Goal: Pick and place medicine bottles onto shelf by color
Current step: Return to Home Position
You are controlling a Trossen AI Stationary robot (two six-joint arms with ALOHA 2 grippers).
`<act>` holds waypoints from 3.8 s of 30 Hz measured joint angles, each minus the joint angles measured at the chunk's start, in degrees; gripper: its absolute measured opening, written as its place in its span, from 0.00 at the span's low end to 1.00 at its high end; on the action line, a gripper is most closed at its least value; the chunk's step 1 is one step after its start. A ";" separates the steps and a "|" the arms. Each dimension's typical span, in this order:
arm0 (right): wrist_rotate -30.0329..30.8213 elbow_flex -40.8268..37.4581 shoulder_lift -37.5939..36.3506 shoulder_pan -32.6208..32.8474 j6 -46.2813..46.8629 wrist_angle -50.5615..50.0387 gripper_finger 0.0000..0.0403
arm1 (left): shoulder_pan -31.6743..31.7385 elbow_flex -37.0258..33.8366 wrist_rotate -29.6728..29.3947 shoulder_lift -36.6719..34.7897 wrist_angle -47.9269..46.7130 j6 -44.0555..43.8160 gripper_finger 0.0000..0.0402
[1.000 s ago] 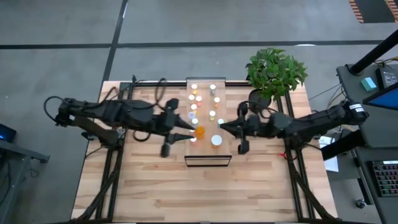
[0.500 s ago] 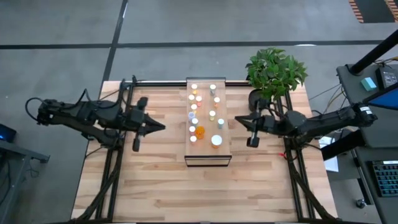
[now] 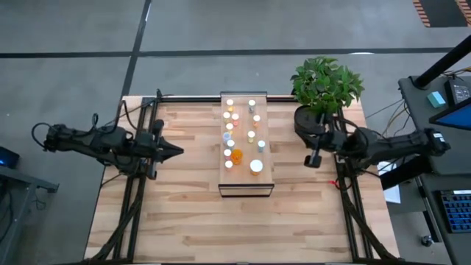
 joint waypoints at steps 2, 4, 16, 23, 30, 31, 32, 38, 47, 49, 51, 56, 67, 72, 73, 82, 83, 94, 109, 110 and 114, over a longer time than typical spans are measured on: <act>-0.11 -0.92 -1.89 0.00 0.20 -1.17 0.02 | 0.00 -1.72 -1.13 -2.46 0.22 0.02 0.00; -0.16 -2.50 -3.47 0.00 0.88 -1.43 0.02 | 0.00 -3.32 -2.38 -4.76 0.64 0.03 0.00; 3.43 -10.50 -16.19 0.00 -0.80 -1.61 0.02 | 0.02 -10.67 -5.71 -20.46 0.46 0.57 0.00; 3.55 -12.63 -22.04 0.02 -0.06 -2.78 0.02 | 0.02 -13.63 -7.57 -28.09 0.55 1.39 0.00; 6.90 -10.96 -26.17 0.00 -0.16 -17.41 0.02 | 0.02 -15.10 -8.78 -27.57 0.98 3.11 0.00; 6.96 -10.62 -26.51 0.00 0.53 -19.15 0.02 | 0.02 -15.69 -8.78 -27.59 0.41 2.96 0.00; 7.10 -10.26 -26.85 0.00 1.59 -21.18 0.02 | 0.02 -16.23 -8.75 -27.81 0.12 2.66 0.00; 7.51 -11.66 -27.59 0.00 8.96 -31.71 0.02 | 0.00 -20.00 -10.04 -28.10 0.72 1.44 0.00; 6.01 -20.58 -27.60 0.00 20.17 -28.14 0.02 | 0.00 -27.56 -10.02 -28.17 4.51 1.28 0.00; 6.09 -21.93 -27.57 0.00 21.90 -27.49 0.02 | 0.00 -29.30 -10.02 -28.17 5.57 1.32 0.00; 6.19 -21.90 -27.12 0.00 22.80 -29.12 0.02 | 0.00 -30.89 -10.02 -28.17 7.00 1.32 0.00; 6.22 -21.94 -27.06 0.00 24.57 -29.08 0.02 | 0.00 -35.17 -10.01 -28.17 11.52 1.37 0.00; 6.43 -21.96 -26.38 0.02 25.79 -29.18 0.02 | -0.02 -39.66 -9.31 -28.17 18.12 3.98 0.00; 6.43 -21.96 -26.18 0.01 24.31 -29.10 0.02 | 0.13 -39.52 -9.88 -28.21 18.14 4.85 0.00; 6.42 -21.96 -26.12 0.02 24.14 -29.08 0.02 | 0.17 -39.63 -10.55 -28.21 17.97 4.51 0.00; 6.43 -22.01 -26.03 0.00 23.83 -29.07 0.02 | 0.17 -39.73 -12.75 -27.06 16.61 0.01 0.00; 6.41 -22.01 -26.03 0.02 23.83 -29.05 0.02 | 0.17 -39.73 -12.75 -26.98 16.62 0.00 0.00; 6.41 -22.01 -26.03 0.00 23.83 -29.05 0.02 | 0.17 -39.82 -12.75 -26.88 16.66 0.02 0.00; 6.41 -22.03 -26.01 0.00 23.83 -29.07 0.02 | 0.17 -39.88 -12.78 -26.59 16.68 0.04 0.00; 6.41 -22.01 -26.01 0.00 23.82 -29.06 0.02 | 0.17 -39.91 -12.78 -26.58 16.68 0.04 0.00; 6.41 -22.03 -26.03 0.00 23.81 -29.05 0.02 | 0.17 -39.91 -12.78 -26.55 16.68 0.04 0.00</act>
